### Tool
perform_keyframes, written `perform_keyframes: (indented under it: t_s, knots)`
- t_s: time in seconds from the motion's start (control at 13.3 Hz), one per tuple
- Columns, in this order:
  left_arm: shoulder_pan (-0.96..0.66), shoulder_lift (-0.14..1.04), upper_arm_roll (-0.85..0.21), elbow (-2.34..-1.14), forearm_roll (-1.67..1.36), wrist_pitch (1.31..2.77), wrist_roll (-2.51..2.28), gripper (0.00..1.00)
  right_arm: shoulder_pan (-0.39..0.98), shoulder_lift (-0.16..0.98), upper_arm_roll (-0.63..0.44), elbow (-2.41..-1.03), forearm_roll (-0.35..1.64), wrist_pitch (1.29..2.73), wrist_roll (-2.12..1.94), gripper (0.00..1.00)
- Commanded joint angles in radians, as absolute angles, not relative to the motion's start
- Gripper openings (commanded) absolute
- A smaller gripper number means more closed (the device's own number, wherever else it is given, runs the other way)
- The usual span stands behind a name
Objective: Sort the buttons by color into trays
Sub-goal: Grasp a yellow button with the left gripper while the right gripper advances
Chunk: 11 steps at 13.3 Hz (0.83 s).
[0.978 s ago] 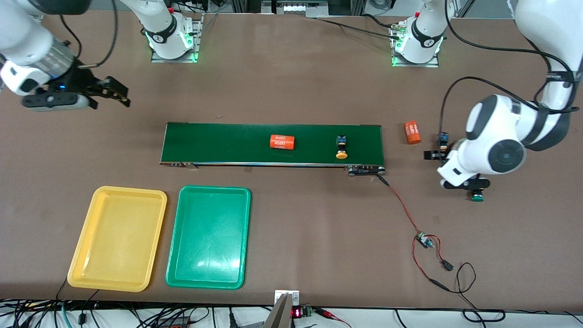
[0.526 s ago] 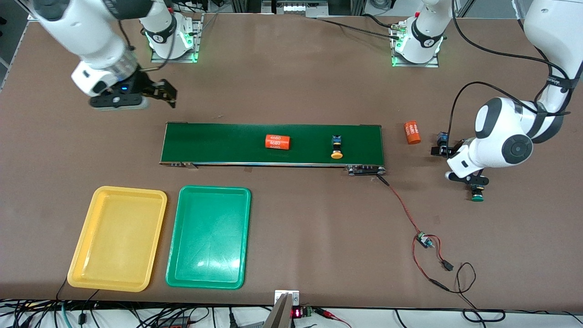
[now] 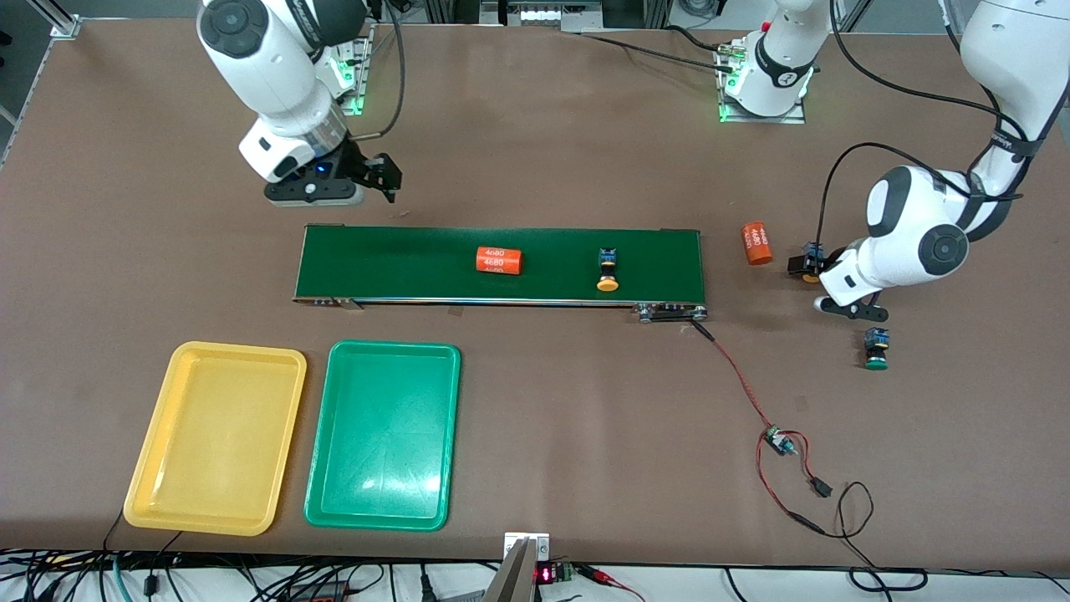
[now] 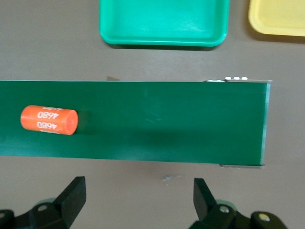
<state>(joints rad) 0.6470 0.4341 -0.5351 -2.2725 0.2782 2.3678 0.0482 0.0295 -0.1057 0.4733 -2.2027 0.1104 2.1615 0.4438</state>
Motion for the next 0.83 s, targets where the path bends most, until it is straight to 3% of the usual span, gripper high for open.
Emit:
perform_keyframes:
  t_s: [0.0, 0.15, 0.38, 0.45, 0.75]
  knots:
    - [0.684, 0.400, -0.552, -2.336, 0.299, 2.419, 0.063, 0.92, 0.031, -0.051, 0.509, -2.201, 0.112, 2.230, 0.515, 1.00]
    - [0.689, 0.399, -0.552, -2.335, 0.299, 2.418, 0.064, 0.62, 0.038, -0.014, 0.518, -2.203, 0.112, 2.270, 0.541, 1.00]
    - [0.692, 0.400, -0.552, -2.335, 0.298, 2.411, 0.069, 0.26, 0.089, 0.055, 0.518, -2.197, 0.031, 2.303, 0.612, 1.00]
    - [0.692, 0.397, -0.554, -2.333, 0.298, 2.410, 0.069, 0.21, 0.109, 0.072, 0.518, -2.192, -0.026, 2.301, 0.679, 1.00]
    - [0.687, 0.359, -0.577, -2.300, 0.298, 2.396, 0.060, 0.18, 0.169, 0.139, 0.518, -2.140, -0.124, 2.289, 0.821, 1.00]
